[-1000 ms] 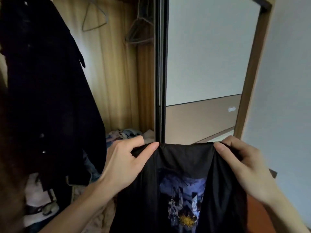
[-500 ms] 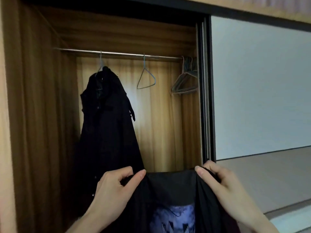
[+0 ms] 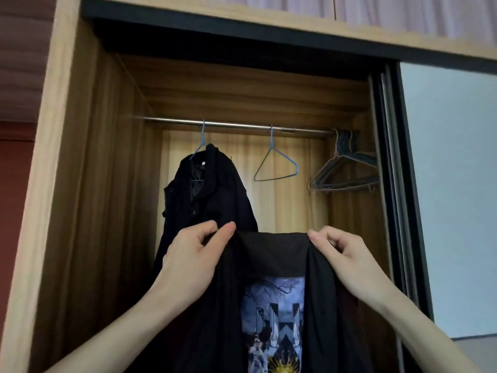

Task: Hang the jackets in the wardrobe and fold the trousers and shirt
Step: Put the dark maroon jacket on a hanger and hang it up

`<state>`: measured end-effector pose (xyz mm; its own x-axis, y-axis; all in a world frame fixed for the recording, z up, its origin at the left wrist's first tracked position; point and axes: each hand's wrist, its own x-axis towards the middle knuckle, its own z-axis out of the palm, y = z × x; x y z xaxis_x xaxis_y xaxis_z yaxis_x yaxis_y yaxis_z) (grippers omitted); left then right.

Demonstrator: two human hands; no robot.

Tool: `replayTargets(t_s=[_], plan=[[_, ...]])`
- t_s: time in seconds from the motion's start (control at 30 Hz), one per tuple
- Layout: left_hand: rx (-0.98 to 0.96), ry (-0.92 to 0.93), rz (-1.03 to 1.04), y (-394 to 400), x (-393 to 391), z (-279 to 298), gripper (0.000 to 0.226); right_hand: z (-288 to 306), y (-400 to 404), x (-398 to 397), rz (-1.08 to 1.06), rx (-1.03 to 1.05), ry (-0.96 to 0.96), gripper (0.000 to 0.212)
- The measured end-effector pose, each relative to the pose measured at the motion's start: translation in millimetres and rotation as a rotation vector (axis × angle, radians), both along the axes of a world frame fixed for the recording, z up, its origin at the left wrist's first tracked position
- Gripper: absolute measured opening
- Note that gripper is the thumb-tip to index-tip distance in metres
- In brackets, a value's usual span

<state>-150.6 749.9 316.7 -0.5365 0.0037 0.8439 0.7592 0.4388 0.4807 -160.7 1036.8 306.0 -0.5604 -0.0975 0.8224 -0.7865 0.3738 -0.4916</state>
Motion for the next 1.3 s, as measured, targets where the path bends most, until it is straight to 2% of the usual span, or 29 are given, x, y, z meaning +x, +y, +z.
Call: replayTargets(t_s=[0.17,0.27,0.37,0.47,0.5,0.57,0.63,0.73,0.8,0.87,0.97,1.1,1.3], plan=[[0.062,-0.006,-0.053,-2,-45,19,0.063,12,-7,-43,0.006,0.048,-0.060,0.052],[0.093,0.007,-0.068,3,-68,27,0.062,16,-3,-66,-0.102,0.252,-0.049,0.049],[0.060,0.011,-0.071,10,-84,40,0.062,41,1,-86,-0.246,0.392,0.094,0.034],[-0.038,0.000,-0.028,17,-98,43,0.062,91,-4,-109,-0.474,0.381,0.383,0.017],[-0.045,-0.002,-0.021,19,-102,42,0.062,111,-6,-118,-0.572,0.391,0.451,0.020],[-0.053,-0.010,0.000,21,-109,41,0.062,152,-12,-139,-0.788,0.414,0.446,0.038],[-0.058,-0.023,0.035,20,-112,44,0.063,189,-19,-158,-0.960,0.434,0.349,0.050],[-0.071,-0.021,0.058,17,-112,47,0.062,231,-29,-185,-1.048,0.472,0.146,0.063],[-0.096,-0.032,0.056,15,-110,45,0.061,249,-33,-199,-1.063,0.477,0.048,0.058],[-0.103,-0.060,0.063,13,-107,44,0.061,258,-34,-216,-1.064,0.502,0.004,0.036],[-0.070,-0.094,0.078,14,-104,43,0.060,261,-33,-239,-0.941,0.426,-0.074,0.019],[-0.050,-0.088,0.117,15,-100,40,0.060,263,-31,-260,-0.748,0.227,-0.074,0.019],[-0.025,-0.183,0.159,2,-96,27,0.062,245,-35,-268,-0.578,0.013,0.151,0.024]])
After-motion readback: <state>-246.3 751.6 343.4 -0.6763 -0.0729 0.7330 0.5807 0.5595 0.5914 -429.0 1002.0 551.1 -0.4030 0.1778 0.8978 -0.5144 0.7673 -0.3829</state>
